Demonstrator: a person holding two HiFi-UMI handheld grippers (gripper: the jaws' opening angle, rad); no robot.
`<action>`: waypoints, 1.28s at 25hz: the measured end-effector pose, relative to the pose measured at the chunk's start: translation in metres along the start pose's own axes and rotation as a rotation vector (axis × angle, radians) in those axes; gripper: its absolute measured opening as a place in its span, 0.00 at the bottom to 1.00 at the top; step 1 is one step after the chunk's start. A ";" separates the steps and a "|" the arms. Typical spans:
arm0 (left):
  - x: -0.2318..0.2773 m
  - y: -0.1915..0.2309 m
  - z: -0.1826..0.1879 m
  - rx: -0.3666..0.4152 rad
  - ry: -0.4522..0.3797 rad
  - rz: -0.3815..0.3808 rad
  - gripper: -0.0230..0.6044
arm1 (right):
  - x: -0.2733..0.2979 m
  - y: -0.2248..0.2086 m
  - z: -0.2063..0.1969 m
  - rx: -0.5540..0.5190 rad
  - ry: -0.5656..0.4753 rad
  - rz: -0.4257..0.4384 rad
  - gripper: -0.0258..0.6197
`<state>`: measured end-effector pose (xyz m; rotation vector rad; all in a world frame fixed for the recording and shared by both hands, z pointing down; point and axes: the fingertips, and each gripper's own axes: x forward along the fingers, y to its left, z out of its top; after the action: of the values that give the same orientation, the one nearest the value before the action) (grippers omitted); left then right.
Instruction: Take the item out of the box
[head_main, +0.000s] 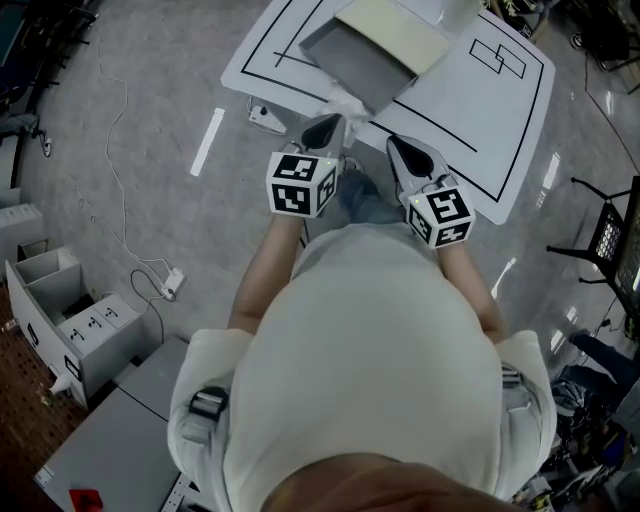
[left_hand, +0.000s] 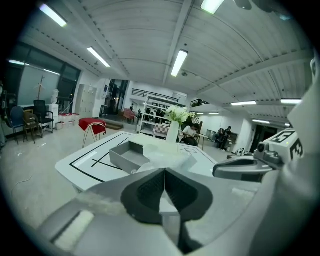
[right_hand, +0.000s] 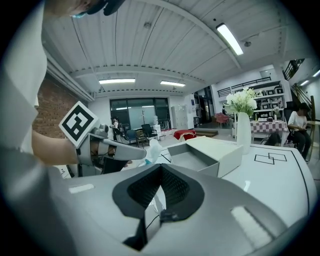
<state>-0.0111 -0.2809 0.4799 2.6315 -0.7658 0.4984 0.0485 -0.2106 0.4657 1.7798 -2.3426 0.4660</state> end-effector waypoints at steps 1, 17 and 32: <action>-0.005 -0.001 -0.001 -0.007 -0.014 0.003 0.04 | -0.002 0.003 0.000 -0.005 0.000 0.005 0.04; -0.068 -0.022 -0.040 -0.098 -0.121 0.064 0.04 | -0.034 0.037 -0.016 -0.039 0.015 0.058 0.04; -0.086 -0.041 -0.051 -0.115 -0.148 0.073 0.04 | -0.056 0.044 -0.017 -0.044 -0.023 0.065 0.02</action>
<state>-0.0680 -0.1892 0.4789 2.5616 -0.9100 0.2722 0.0206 -0.1431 0.4575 1.7031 -2.4130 0.4026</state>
